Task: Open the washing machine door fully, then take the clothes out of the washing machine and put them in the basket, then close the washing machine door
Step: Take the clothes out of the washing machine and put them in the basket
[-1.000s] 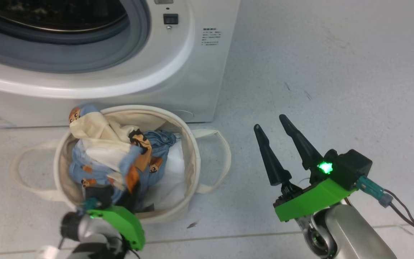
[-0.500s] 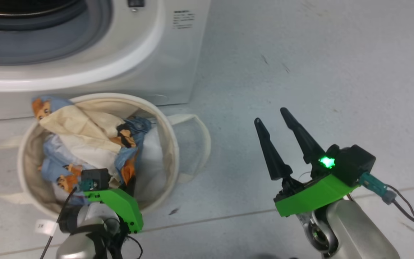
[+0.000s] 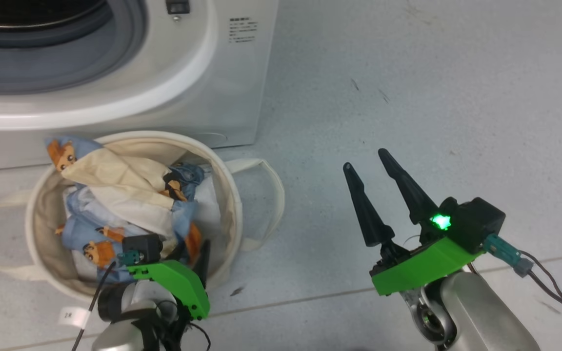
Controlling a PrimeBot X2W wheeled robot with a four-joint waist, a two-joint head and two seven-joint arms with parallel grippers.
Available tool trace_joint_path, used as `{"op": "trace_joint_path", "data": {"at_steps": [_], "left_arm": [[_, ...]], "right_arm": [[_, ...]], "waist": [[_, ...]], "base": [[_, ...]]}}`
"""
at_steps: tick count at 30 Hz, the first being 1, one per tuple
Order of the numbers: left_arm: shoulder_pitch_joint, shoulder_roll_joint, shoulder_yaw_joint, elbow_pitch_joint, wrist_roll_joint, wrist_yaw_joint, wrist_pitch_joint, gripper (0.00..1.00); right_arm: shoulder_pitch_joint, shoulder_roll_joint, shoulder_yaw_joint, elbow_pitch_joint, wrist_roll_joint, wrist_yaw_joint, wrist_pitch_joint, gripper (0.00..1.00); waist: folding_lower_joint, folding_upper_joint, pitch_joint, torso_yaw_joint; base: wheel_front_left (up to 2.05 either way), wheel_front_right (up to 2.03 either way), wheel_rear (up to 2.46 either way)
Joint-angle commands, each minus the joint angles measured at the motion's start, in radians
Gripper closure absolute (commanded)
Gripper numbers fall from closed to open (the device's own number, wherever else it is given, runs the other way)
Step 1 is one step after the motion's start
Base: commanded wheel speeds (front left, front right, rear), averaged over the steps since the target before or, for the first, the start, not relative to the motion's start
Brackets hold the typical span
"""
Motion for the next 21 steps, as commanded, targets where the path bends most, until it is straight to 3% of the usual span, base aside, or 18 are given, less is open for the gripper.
{"op": "trace_joint_path", "data": {"at_steps": [1, 8, 12, 21], "left_arm": [[0.004, 0.009, 0.002, -0.01, -0.004, -0.006, -0.02, 0.0], [0.022, 0.017, -0.045, -0.049, -0.023, -0.006, -0.044, 0.0], [0.031, 0.057, -0.054, -0.119, -0.02, -0.006, -0.056, 0.0], [0.114, 0.187, 0.135, -0.501, 0.158, 0.024, -0.058, 0.0]], "right_arm": [[-0.012, 0.003, 0.02, -0.023, 0.002, 0.008, -0.012, 0.0], [-0.006, -0.002, 0.026, -0.008, 0.013, 0.008, -0.012, 0.0], [0.004, -0.008, 0.022, 0.0, 0.017, 0.008, -0.012, 0.0], [0.036, -0.016, 0.021, 0.019, 0.025, 0.008, -0.012, 0.0]], "waist": [[0.0, 0.0, -0.025, 0.022], [0.0, 0.0, -0.085, 0.058], [0.0, 0.0, -0.129, 0.086], [0.0, 0.0, -0.2, 0.157]], "base": [[0.0, 0.0, 0.0], [0.0, 0.0, 0.0], [0.0, 0.0, 0.0], [0.0, 0.0, 0.0]]}}
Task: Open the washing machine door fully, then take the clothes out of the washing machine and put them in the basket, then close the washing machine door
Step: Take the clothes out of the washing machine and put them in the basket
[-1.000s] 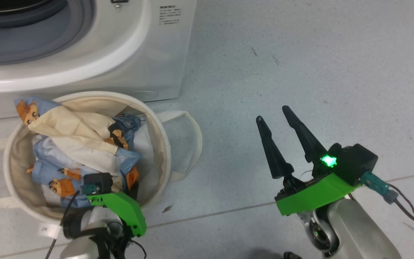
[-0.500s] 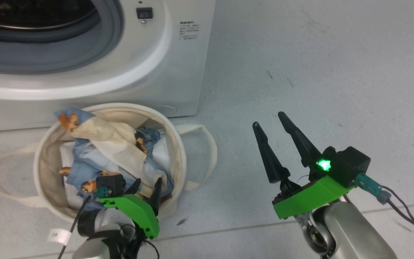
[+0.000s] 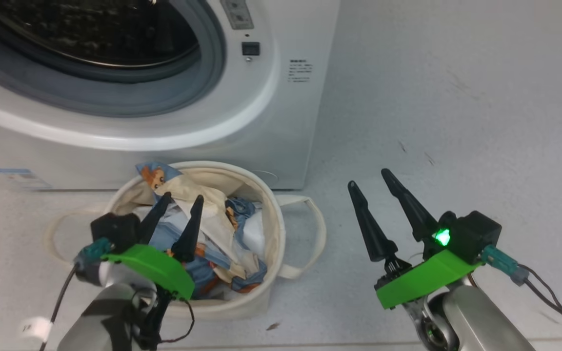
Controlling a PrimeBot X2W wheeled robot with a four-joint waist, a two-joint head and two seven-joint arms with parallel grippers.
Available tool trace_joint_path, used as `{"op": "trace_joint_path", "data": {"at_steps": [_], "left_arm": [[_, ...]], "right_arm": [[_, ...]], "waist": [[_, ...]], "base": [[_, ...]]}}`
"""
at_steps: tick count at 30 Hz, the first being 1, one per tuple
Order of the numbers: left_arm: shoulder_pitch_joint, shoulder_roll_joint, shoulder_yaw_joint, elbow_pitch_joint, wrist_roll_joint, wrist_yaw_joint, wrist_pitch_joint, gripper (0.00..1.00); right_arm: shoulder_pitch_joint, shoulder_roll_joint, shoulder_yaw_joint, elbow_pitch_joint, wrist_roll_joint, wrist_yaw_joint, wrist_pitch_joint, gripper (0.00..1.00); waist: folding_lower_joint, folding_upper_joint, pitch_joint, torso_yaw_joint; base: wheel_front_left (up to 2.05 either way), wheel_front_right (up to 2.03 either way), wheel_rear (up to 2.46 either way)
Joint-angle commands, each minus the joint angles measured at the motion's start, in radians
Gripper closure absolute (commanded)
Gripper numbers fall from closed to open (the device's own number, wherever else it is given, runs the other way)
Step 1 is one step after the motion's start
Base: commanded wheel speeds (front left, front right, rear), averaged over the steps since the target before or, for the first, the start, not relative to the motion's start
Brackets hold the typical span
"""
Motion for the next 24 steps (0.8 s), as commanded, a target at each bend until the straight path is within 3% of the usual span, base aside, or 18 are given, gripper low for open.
{"op": "trace_joint_path", "data": {"at_steps": [1, 12, 17, 24], "left_arm": [[0.006, 0.038, 0.045, -0.042, 0.013, 0.007, -0.012, 0.0], [0.167, 0.103, 0.22, -0.384, 0.067, 0.025, -0.012, 0.0], [0.239, 0.094, 0.279, -0.448, 0.018, 0.048, -0.012, 0.0], [0.271, 0.106, 0.285, -0.483, 0.024, 0.064, -0.011, 0.0]], "right_arm": [[0.006, -0.004, 0.018, -0.027, 0.004, 0.008, -0.012, 0.0], [0.004, -0.02, 0.015, -0.021, 0.0, 0.008, -0.012, 0.0], [0.008, -0.023, 0.007, -0.01, -0.012, 0.008, -0.012, 0.0], [0.01, -0.02, 0.017, -0.001, -0.006, 0.008, -0.012, 0.0]], "waist": [[0.0, 0.0, -0.02, 0.021], [0.0, 0.0, -0.071, 0.068], [0.0, 0.0, -0.095, 0.077], [0.0, 0.0, -0.106, 0.082]], "base": [[0.0, 0.0, 0.0], [0.0, 0.0, 0.0], [0.0, 0.0, 0.0], [0.0, 0.0, 0.0]]}}
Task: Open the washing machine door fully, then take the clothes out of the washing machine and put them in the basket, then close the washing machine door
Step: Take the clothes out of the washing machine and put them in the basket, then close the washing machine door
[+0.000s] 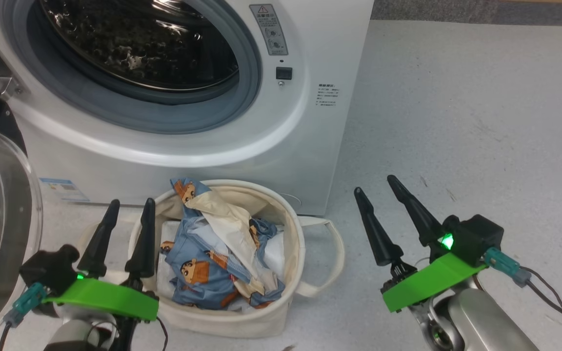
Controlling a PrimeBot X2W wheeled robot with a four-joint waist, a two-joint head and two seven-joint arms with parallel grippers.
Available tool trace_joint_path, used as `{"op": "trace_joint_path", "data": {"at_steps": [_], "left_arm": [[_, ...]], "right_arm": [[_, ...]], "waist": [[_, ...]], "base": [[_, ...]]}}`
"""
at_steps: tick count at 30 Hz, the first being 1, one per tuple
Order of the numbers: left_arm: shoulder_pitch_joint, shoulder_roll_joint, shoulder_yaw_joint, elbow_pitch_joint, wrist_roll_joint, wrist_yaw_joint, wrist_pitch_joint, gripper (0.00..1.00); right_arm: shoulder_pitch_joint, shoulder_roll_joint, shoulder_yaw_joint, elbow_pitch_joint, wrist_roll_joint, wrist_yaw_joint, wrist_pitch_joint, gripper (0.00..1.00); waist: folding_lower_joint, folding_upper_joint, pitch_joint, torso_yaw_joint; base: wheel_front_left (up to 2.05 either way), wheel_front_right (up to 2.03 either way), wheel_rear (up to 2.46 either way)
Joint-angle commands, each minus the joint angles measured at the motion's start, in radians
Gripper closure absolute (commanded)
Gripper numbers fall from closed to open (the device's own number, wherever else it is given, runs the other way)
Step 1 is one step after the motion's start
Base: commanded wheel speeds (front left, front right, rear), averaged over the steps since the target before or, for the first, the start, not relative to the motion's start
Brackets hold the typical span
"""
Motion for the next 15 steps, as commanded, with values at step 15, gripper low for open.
{"op": "trace_joint_path", "data": {"at_steps": [15], "left_arm": [[-0.012, 0.042, 0.039, -0.044, 0.001, 0.023, 0.001, 0.0]], "right_arm": [[-0.003, 0.0, 0.024, -0.025, 0.004, 0.008, -0.012, 0.0]], "waist": [[0.0, -0.0001, 0.001, 0.001]], "base": [[-0.17, 0.14, 0.03]]}}
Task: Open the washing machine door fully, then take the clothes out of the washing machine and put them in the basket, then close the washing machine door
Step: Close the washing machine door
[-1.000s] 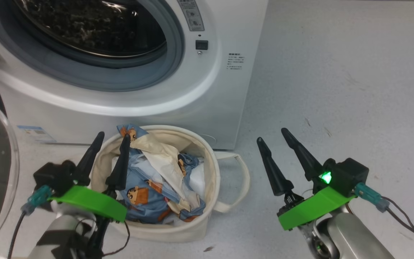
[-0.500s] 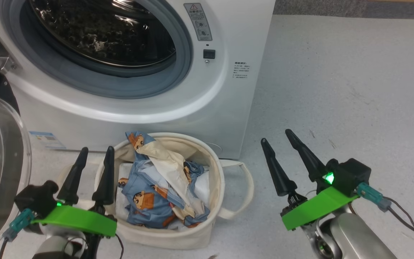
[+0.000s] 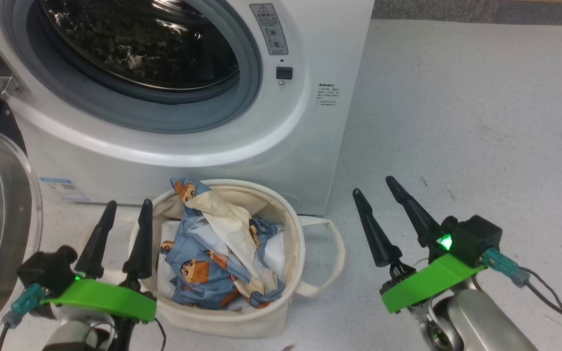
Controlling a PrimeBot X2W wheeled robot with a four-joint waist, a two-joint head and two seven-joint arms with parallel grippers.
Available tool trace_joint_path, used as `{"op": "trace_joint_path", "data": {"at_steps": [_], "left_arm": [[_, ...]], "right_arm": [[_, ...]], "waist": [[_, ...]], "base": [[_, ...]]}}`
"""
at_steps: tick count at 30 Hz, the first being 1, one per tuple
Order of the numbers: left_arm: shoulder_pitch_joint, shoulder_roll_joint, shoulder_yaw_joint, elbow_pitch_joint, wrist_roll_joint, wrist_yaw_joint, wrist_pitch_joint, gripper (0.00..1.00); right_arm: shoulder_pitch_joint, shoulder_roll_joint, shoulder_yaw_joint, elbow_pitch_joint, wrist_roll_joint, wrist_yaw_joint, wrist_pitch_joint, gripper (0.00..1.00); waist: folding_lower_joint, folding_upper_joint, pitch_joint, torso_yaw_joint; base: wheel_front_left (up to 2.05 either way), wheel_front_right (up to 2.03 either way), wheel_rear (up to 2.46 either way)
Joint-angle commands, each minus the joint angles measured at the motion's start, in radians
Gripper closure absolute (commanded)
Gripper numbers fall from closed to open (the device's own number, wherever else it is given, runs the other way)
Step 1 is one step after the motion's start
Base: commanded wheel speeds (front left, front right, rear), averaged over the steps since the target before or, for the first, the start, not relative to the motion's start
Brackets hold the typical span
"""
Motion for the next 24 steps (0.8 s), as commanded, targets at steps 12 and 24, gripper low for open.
{"op": "trace_joint_path", "data": {"at_steps": [12, 24], "left_arm": [[-0.008, 0.035, 0.036, -0.03, -0.008, 0.013, 0.0, 0.0], [0.009, 0.037, 0.035, -0.036, 0.0, 0.022, -0.005, 0.0]], "right_arm": [[0.004, -0.003, 0.025, -0.025, 0.005, 0.008, -0.012, 0.0], [0.011, -0.007, 0.032, -0.03, 0.007, 0.008, -0.01, 0.0]], "waist": [[0.0, 0.0, -0.011, 0.006], [0.0, 0.0, -0.019, 0.018]], "base": [[-1.66, 1.53, 0.13], [-1.69, 1.65, 0.04]]}}
